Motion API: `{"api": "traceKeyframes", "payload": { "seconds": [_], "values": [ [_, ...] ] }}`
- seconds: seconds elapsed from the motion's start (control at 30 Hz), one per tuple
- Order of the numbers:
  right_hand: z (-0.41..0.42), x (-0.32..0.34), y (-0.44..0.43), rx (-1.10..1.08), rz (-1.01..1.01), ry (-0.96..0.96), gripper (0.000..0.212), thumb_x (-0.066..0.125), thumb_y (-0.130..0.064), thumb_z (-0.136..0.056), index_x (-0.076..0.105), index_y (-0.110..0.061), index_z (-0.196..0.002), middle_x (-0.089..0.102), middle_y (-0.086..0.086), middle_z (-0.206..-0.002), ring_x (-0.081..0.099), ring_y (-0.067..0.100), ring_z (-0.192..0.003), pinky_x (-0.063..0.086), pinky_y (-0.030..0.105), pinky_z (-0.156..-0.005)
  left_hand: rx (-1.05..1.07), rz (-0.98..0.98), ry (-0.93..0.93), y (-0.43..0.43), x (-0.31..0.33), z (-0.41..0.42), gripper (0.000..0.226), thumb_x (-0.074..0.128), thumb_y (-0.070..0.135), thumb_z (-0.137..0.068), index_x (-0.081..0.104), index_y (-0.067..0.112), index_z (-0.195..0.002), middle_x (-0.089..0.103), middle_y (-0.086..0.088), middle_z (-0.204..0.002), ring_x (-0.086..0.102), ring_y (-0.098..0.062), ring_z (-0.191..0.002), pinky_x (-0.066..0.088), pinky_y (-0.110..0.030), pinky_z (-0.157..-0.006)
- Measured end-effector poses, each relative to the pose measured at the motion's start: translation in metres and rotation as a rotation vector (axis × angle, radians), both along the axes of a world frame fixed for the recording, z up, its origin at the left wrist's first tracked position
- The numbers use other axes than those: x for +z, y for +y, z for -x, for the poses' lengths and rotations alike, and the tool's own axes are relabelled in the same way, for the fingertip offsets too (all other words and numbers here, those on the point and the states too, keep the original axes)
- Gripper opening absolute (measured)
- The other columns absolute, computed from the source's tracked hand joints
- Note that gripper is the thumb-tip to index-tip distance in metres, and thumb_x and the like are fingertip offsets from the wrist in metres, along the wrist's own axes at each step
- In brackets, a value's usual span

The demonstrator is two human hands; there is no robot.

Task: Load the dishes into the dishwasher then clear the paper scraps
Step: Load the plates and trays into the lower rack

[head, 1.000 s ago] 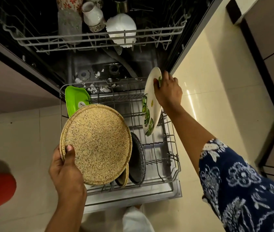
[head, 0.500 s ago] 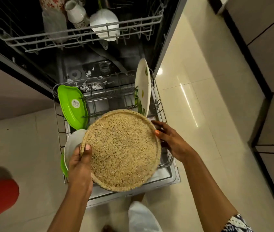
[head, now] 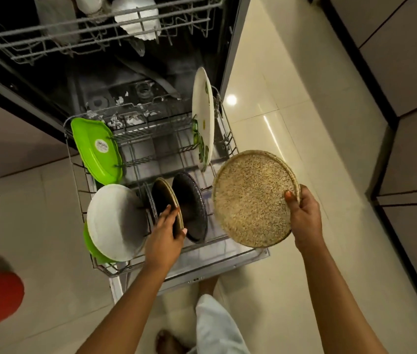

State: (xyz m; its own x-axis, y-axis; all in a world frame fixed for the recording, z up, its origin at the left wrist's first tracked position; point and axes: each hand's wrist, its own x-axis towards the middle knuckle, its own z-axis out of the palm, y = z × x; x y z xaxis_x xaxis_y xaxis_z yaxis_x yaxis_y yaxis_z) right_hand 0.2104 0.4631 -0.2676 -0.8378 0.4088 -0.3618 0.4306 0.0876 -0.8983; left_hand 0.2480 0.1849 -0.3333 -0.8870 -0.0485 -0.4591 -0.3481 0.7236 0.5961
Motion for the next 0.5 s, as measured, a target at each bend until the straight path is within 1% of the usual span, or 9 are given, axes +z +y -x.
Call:
{"api": "traceKeyframes", "payload": {
  "seconds": [0.03, 0.07, 0.1, 0.17, 0.23, 0.3, 0.4, 0.5],
  "values": [
    [0.0, -0.003, -0.003, 0.007, -0.128, -0.004, 0.006, 0.05, -0.013, -0.096, 0.055, -0.016, -0.095, 0.06, -0.011, -0.076, 0.055, -0.005, -0.067, 0.046, 0.02, -0.064, -0.042, 0.042, -0.004, 0.0, -0.005, 0.001, 0.061, 0.062, 0.024, -0.09, 0.038, 0.023, -0.146, 0.025, 0.002, -0.157, 0.034, -0.023, -0.14, 0.036, -0.038, -0.108],
    [0.002, -0.006, -0.008, 0.025, -0.26, -0.02, 0.004, 0.05, -0.015, -0.097, 0.054, -0.016, -0.095, 0.056, -0.011, -0.073, 0.051, -0.004, -0.061, 0.042, 0.022, -0.06, -0.083, 0.09, -0.012, 0.0, -0.009, 0.002, 0.062, 0.061, 0.025, -0.091, 0.035, 0.023, -0.147, 0.021, 0.002, -0.158, 0.03, -0.024, -0.142, 0.033, -0.04, -0.11],
    [0.003, -0.01, -0.013, 0.051, -0.379, -0.042, 0.005, 0.049, -0.018, -0.098, 0.054, -0.016, -0.096, 0.053, -0.01, -0.07, 0.048, 0.0, -0.057, 0.038, 0.023, -0.056, -0.126, 0.147, -0.014, 0.0, -0.013, 0.003, 0.064, 0.06, 0.026, -0.092, 0.032, 0.023, -0.149, 0.018, 0.002, -0.159, 0.024, -0.023, -0.144, 0.028, -0.041, -0.113],
    [0.007, -0.019, -0.025, 0.113, -0.526, -0.071, 0.011, 0.046, -0.021, -0.099, 0.055, -0.014, -0.103, 0.055, -0.005, -0.071, 0.049, 0.008, -0.057, 0.033, 0.023, -0.054, -0.195, 0.238, 0.0, 0.001, -0.016, 0.004, 0.066, 0.057, 0.028, -0.093, 0.026, 0.025, -0.151, 0.012, 0.001, -0.161, 0.011, -0.022, -0.148, 0.016, -0.044, -0.116],
    [0.013, -0.029, -0.035, 0.164, -0.588, -0.069, 0.019, 0.044, -0.02, -0.099, 0.054, -0.015, -0.114, 0.061, 0.001, -0.081, 0.056, 0.017, -0.064, 0.037, 0.022, -0.059, -0.243, 0.317, 0.036, 0.0, -0.017, 0.005, 0.069, 0.056, 0.03, -0.092, 0.021, 0.027, -0.152, 0.008, 0.0, -0.161, 0.003, -0.023, -0.148, 0.009, -0.045, -0.117],
    [0.019, -0.038, -0.044, 0.218, -0.65, -0.049, 0.025, 0.043, -0.019, -0.098, 0.052, -0.015, -0.121, 0.065, 0.007, -0.087, 0.059, 0.023, -0.069, 0.042, 0.026, -0.062, -0.248, 0.383, 0.068, -0.004, -0.022, 0.005, 0.072, 0.057, 0.03, -0.091, 0.019, 0.028, -0.152, 0.006, -0.001, -0.161, 0.0, -0.024, -0.149, 0.008, -0.047, -0.117],
    [0.027, -0.045, -0.053, 0.291, -0.722, -0.067, 0.028, 0.04, -0.015, -0.097, 0.051, -0.013, -0.123, 0.066, 0.012, -0.089, 0.059, 0.028, -0.07, 0.037, 0.026, -0.062, -0.264, 0.39, 0.063, -0.015, -0.03, 0.004, 0.074, 0.057, 0.034, -0.091, 0.016, 0.026, -0.153, 0.005, 0.0, -0.161, -0.005, -0.021, -0.148, 0.006, -0.048, -0.117],
    [0.034, -0.051, -0.059, 0.326, -0.743, -0.095, 0.029, 0.039, -0.015, -0.097, 0.048, -0.011, -0.125, 0.067, 0.015, -0.094, 0.061, 0.032, -0.076, 0.037, 0.028, -0.063, -0.325, 0.377, 0.073, -0.023, -0.038, 0.004, 0.073, 0.044, 0.048, -0.091, 0.013, 0.026, -0.153, 0.001, 0.005, -0.16, -0.009, -0.018, -0.147, 0.008, -0.049, -0.117]
  ]
}}
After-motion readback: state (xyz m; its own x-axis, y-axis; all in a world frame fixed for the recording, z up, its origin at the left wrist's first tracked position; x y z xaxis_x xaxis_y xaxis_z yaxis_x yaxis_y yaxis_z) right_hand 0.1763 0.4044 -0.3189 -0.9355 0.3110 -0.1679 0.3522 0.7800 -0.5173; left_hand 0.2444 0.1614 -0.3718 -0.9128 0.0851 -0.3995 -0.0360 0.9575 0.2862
